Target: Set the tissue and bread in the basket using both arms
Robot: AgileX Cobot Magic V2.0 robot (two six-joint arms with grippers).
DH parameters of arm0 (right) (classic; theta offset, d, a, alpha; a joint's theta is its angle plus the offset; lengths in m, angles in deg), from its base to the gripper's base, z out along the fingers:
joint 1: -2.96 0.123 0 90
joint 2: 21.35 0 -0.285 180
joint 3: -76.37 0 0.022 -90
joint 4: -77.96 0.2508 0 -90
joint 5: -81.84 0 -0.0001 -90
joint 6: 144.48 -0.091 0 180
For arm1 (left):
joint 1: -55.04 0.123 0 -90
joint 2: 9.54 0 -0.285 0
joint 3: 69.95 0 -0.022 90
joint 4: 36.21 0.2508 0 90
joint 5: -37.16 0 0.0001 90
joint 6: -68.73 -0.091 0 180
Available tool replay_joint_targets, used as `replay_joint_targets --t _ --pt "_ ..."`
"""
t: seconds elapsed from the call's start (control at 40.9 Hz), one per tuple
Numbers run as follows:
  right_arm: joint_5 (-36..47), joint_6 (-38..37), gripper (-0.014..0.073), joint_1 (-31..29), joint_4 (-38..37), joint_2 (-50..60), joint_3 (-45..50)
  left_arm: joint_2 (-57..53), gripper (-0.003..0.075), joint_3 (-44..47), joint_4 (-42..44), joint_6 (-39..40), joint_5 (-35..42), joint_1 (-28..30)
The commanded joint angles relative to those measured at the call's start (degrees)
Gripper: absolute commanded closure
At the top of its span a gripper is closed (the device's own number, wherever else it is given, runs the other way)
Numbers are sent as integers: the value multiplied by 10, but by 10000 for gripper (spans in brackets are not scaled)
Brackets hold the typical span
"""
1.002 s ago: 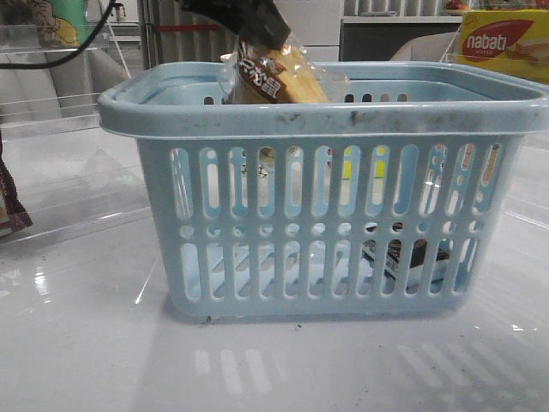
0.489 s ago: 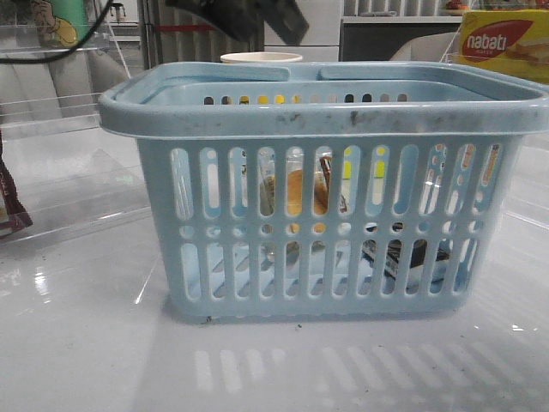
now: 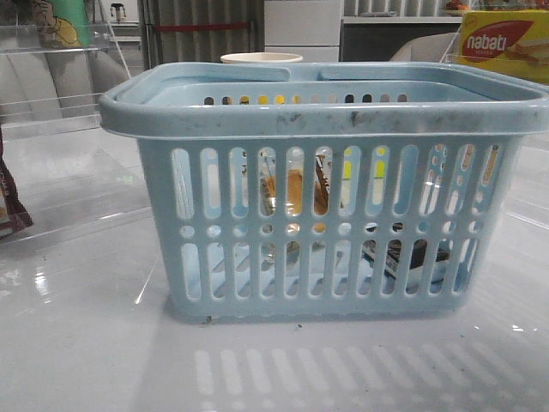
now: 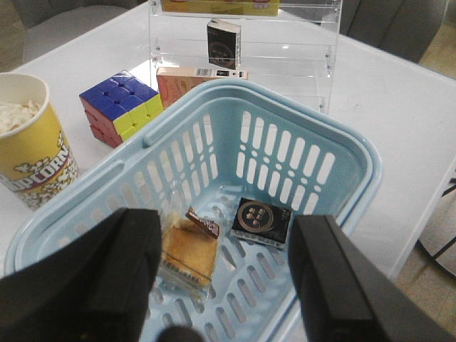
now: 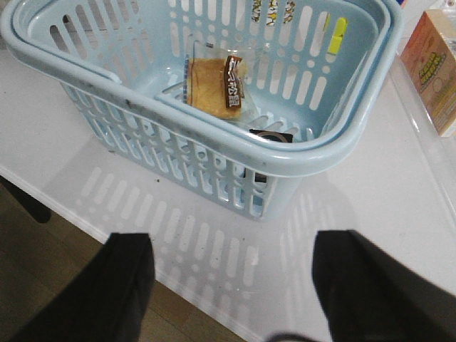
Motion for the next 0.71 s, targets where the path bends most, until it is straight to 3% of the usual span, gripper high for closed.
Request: replay_joint_targets --t 0.0,0.293,0.685 --pt "39 5 23 0 -2 -2 -15 -67 281 28 17 39 27 -4" --pt "39 5 23 0 -2 -2 -15 -230 283 172 220 234 -22 -4" --pt "-9 5 23 0 -5 -2 -15 -372 283 324 239 280 -38 -4"
